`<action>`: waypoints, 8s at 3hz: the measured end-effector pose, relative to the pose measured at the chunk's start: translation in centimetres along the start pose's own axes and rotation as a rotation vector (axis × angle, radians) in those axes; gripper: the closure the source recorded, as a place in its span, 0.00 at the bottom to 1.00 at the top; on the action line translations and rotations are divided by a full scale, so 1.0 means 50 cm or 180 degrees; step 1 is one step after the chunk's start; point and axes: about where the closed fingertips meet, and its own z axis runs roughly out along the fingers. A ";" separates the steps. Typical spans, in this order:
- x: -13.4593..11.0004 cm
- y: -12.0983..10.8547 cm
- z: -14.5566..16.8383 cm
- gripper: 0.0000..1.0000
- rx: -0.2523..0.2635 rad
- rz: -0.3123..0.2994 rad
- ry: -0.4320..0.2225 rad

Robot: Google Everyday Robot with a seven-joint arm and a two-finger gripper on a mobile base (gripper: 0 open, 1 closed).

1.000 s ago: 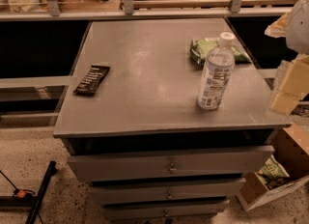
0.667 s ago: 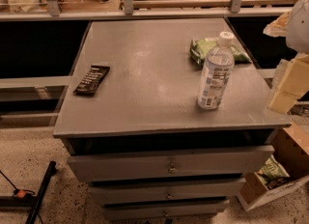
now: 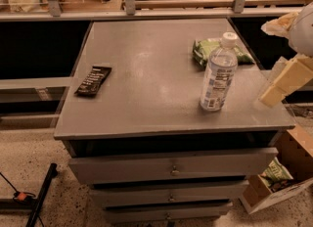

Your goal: Move blue plastic bottle near rxbar chocolate

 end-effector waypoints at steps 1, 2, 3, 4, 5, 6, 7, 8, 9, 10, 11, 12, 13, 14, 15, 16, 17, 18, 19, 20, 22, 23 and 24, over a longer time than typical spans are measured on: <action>0.000 -0.022 0.035 0.00 0.0035 0.0048 -0.0339; -0.008 -0.044 0.075 0.00 0.0009 0.0091 -0.0593; -0.009 -0.055 0.113 0.00 -0.0085 0.0209 -0.0780; -0.018 -0.057 0.140 0.17 -0.0212 0.0285 -0.0966; -0.032 -0.054 0.159 0.40 -0.0348 0.0322 -0.1109; -0.043 -0.051 0.171 0.64 -0.0463 0.0352 -0.1233; -0.046 -0.050 0.173 0.87 -0.0469 0.0344 -0.1232; -0.050 -0.049 0.175 1.00 -0.0478 0.0336 -0.1234; -0.070 -0.052 0.184 1.00 -0.0465 0.0311 -0.1210; -0.117 -0.073 0.182 1.00 -0.0464 0.0295 -0.1216; -0.167 -0.104 0.177 1.00 -0.0428 0.0265 -0.1220; -0.216 -0.131 0.189 1.00 -0.0451 0.0232 -0.1285; -0.272 -0.132 0.231 1.00 -0.0534 0.0214 -0.1409; -0.327 -0.129 0.269 1.00 -0.0556 0.0163 -0.1542; -0.371 -0.123 0.302 1.00 -0.0593 0.0106 -0.1619; -0.412 -0.112 0.335 1.00 -0.0658 0.0032 -0.1712; -0.463 -0.098 0.365 1.00 -0.0709 -0.0096 -0.1725; -0.496 -0.080 0.415 1.00 -0.0815 -0.0145 -0.1655; -0.504 -0.070 0.452 1.00 -0.0888 -0.0132 -0.1594; -0.510 -0.065 0.474 0.82 -0.0906 -0.0157 -0.1536; -0.513 -0.066 0.472 0.36 -0.0905 -0.0166 -0.1529; -0.513 -0.066 0.472 0.13 -0.0905 -0.0166 -0.1529; -0.501 -0.073 0.464 0.00 -0.0892 -0.0156 -0.1585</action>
Offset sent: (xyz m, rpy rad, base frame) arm 0.0574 0.0165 -0.0362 0.2717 -0.0629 0.0375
